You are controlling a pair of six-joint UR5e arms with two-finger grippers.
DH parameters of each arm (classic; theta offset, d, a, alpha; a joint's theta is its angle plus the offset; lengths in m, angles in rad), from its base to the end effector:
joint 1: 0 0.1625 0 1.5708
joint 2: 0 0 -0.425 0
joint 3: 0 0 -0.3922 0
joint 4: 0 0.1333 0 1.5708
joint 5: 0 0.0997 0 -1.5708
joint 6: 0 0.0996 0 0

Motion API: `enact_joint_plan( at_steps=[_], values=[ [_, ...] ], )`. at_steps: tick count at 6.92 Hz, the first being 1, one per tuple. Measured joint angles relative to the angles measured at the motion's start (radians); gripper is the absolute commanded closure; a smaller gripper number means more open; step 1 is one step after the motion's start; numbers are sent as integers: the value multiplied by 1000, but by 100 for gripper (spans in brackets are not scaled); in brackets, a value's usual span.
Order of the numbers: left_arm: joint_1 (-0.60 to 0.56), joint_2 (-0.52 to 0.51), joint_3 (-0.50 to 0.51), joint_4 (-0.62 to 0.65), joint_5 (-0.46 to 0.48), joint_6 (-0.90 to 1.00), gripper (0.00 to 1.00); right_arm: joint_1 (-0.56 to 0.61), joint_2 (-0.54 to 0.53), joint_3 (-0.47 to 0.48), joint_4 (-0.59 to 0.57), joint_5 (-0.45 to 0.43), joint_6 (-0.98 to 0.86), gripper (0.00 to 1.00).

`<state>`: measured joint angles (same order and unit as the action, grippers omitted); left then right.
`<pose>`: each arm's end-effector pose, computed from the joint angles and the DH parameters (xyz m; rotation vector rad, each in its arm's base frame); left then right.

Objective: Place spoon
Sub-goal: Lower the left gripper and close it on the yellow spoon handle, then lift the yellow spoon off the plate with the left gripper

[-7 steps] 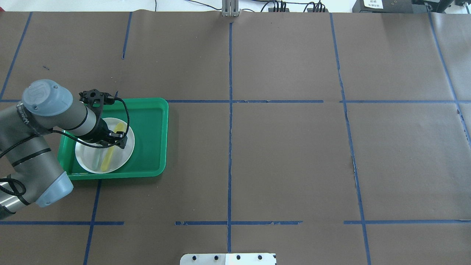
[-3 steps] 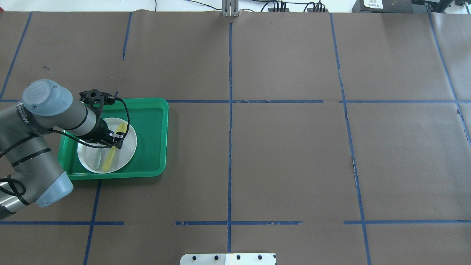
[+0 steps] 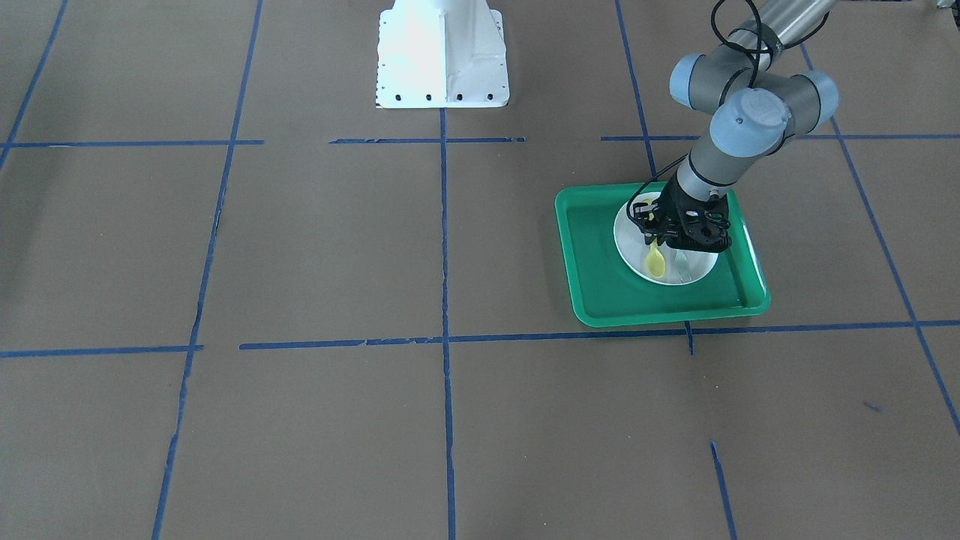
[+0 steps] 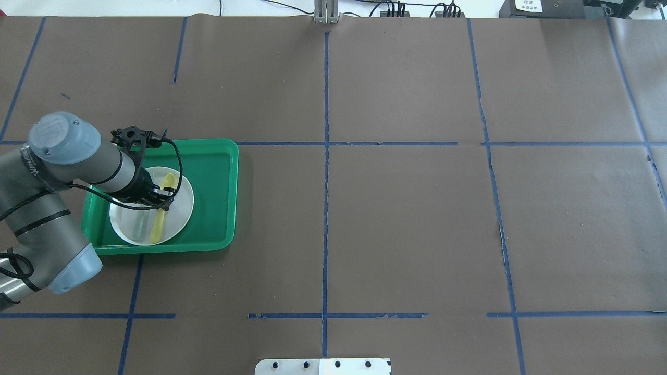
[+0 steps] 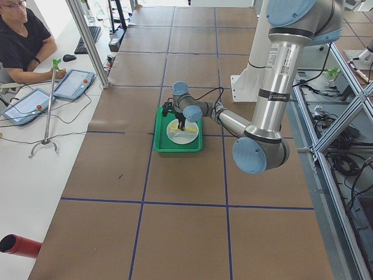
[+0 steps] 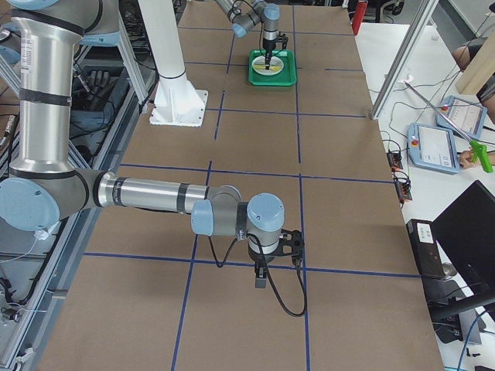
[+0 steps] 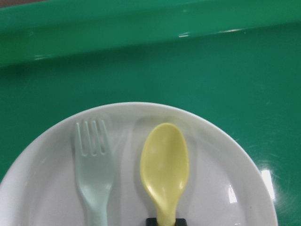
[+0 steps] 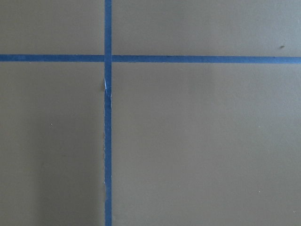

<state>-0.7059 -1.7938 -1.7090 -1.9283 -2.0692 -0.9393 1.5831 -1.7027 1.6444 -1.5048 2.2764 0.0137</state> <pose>0.3961 -0.4502 0.4386 0.0622 0.8467 0.1092 0.0741 -0.4350 0.6817 0.0069 -0.7056 0.0222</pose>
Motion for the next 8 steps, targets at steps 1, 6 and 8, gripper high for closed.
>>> enact_joint_plan(
  at_steps=[1, 6, 8],
  values=[
    [-5, 2, -19, 5, -2, 2, 100, 0, 0, 0, 0, 0, 0, 0],
    [-104, -73, -161, 269, -52, 48, 100, 0, 0, 0, 0, 0, 0, 0],
    [-90, -169, -95, 269, -81, -81, 100, 0, 0, 0, 0, 0, 0, 0]
  ],
)
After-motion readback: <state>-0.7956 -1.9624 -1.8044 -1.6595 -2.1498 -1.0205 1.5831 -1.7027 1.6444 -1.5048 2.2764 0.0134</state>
